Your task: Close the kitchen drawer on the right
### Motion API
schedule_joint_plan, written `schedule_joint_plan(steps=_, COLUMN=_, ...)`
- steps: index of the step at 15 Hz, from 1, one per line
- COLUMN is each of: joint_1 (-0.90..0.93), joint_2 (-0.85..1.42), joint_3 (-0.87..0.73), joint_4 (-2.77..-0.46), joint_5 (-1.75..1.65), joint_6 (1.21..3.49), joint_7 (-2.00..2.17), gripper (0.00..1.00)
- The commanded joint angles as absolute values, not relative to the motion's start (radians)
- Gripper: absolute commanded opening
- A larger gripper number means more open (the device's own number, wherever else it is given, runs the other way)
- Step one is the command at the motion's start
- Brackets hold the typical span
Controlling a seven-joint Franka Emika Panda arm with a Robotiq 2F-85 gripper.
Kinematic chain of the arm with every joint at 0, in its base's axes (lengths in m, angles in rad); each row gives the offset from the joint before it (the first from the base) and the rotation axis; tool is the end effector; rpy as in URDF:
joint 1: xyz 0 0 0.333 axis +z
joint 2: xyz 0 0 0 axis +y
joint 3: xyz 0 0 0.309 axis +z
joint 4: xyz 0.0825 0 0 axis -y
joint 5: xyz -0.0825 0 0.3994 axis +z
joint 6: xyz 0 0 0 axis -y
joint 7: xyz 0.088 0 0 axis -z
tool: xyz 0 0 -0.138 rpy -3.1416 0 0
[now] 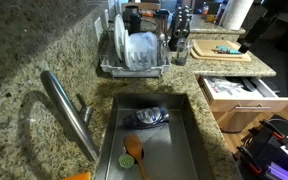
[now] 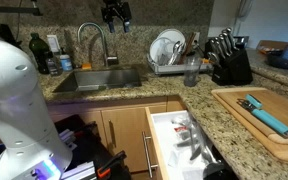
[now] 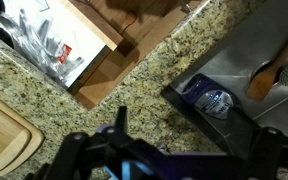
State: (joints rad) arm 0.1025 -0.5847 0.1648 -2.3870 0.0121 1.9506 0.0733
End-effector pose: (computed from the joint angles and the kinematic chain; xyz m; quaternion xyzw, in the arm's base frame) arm 0.3986 0.1143 0.4980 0.9931 0.0845 0.0763 0.0279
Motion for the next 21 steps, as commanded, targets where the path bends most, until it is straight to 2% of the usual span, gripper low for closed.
schedule_joint_plan(steps=1, joint_1=0.111, joint_2=-0.583, joint_3=0.158, joint_4=-2.385, joint_5=0.008, joint_6=1.949, joint_7=0.077, gripper=1.00)
schedule_joint_plan(steps=13, joint_1=0.111, joint_2=-0.583, joint_3=0.158, joint_4=-2.385, joint_5=0.008, joint_6=1.949, joint_7=0.077, gripper=1.00)
schedule_joint_plan(steps=20, joint_1=0.106, joint_2=-0.570, joint_3=0.131, joint_4=-2.759, joint_5=-0.025, joint_6=1.855, joint_7=0.043, gripper=1.00)
schedule_joint_plan(steps=21, joint_1=0.127, joint_2=-0.564, joint_3=0.141, joint_4=-2.673, joint_5=0.000, joint_6=1.861, joint_7=0.060, gripper=1.00)
